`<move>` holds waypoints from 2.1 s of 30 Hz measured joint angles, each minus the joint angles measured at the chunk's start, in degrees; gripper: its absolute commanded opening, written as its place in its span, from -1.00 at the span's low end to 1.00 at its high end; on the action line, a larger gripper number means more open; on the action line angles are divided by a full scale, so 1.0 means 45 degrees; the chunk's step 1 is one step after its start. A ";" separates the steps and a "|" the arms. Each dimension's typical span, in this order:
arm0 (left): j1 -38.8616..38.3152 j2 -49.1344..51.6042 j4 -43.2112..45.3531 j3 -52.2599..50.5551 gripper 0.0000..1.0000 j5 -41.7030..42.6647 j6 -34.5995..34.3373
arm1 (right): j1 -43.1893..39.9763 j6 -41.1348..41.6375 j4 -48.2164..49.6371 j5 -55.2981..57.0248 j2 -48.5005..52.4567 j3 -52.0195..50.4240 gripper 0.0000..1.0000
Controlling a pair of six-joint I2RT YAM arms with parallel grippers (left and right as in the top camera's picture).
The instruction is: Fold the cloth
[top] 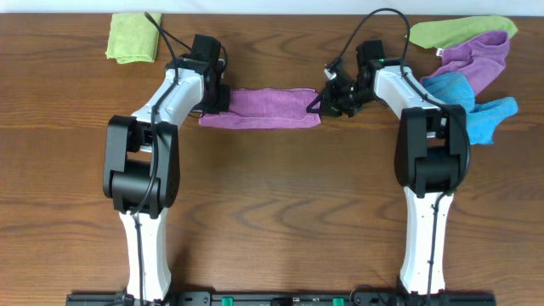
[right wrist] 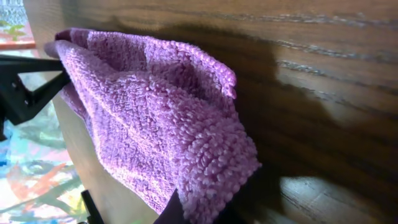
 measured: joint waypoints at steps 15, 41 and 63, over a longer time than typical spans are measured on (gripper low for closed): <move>0.0034 -0.2385 -0.2312 0.4138 -0.88 0.1035 -0.0053 | -0.0112 0.0272 -0.3653 0.3293 -0.0112 0.1637 -0.97; 0.1161 -0.5746 -0.4211 0.4216 -0.88 0.1802 -0.0301 | 0.3089 0.1885 -0.7130 1.4649 -0.0724 0.6436 -0.97; 0.1161 -0.7699 -0.4692 0.4216 -0.88 0.2030 -0.0330 | 0.4401 0.0005 -0.4201 1.3867 -0.0724 0.4177 -0.97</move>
